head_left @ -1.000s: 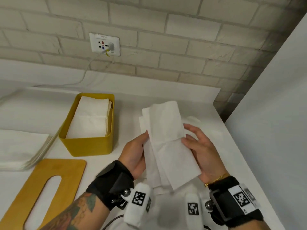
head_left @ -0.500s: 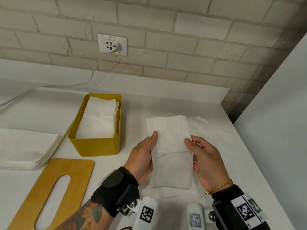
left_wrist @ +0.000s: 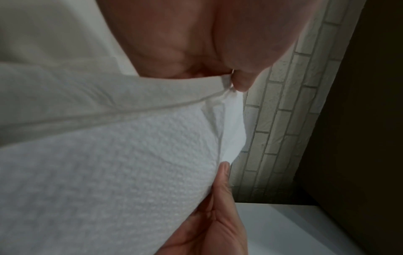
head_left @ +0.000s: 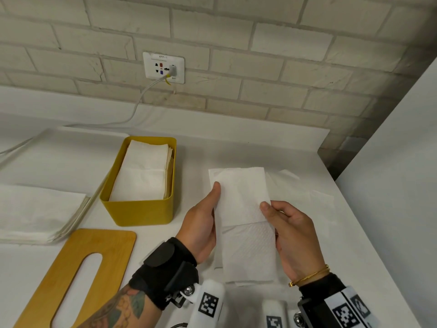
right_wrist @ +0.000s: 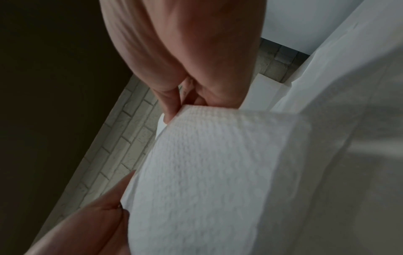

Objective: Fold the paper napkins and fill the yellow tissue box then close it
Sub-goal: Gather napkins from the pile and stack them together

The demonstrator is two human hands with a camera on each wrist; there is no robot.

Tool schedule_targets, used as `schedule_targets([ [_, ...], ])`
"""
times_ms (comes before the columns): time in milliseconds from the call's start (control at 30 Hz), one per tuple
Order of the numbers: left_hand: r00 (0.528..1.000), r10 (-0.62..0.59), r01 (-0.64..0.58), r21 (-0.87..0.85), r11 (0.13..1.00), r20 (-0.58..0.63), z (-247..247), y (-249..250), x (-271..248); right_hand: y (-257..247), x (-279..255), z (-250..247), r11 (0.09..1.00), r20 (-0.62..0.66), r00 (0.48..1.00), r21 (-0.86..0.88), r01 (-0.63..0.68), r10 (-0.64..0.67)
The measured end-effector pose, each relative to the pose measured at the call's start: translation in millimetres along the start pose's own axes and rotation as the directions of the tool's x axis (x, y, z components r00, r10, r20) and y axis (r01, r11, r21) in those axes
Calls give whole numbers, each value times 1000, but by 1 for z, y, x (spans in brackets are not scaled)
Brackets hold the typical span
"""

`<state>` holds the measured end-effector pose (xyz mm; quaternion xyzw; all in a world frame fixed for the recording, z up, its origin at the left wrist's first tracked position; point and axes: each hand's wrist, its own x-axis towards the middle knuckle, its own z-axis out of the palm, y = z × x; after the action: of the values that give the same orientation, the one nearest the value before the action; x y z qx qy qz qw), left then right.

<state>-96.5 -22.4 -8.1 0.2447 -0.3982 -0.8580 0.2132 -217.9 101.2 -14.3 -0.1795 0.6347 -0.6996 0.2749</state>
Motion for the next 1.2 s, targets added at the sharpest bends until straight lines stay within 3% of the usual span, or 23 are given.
schedule_targets([
  [633, 998, 45, -51, 169, 984, 41, -5, -5, 5, 5, 4, 9, 996, -64, 998, -88, 14, -19],
  [733, 998, 40, -47, 190, 981, 43, -7, -4, 7, 1, 8, 6, 994, -7, 1000, -112, 3, -4],
  [833, 997, 24, -40, 251, 967, 68, -7, -5, 7, -12, 12, 6, 999, 86, 995, -22, -46, 48],
  [967, 997, 22, -44, 316, 948, 72, -8, -9, 5, -23, 22, 3, 998, 15, 999, 29, -47, 47],
  [1133, 998, 29, -48, 340, 939, 61, -12, -10, 4, -28, 20, 8, 1000, 101, 995, 24, 4, -6],
  [1200, 997, 17, -41, 346, 937, 71, -10, -9, 3, -28, 22, 13, 999, 70, 997, -10, 39, -38],
])
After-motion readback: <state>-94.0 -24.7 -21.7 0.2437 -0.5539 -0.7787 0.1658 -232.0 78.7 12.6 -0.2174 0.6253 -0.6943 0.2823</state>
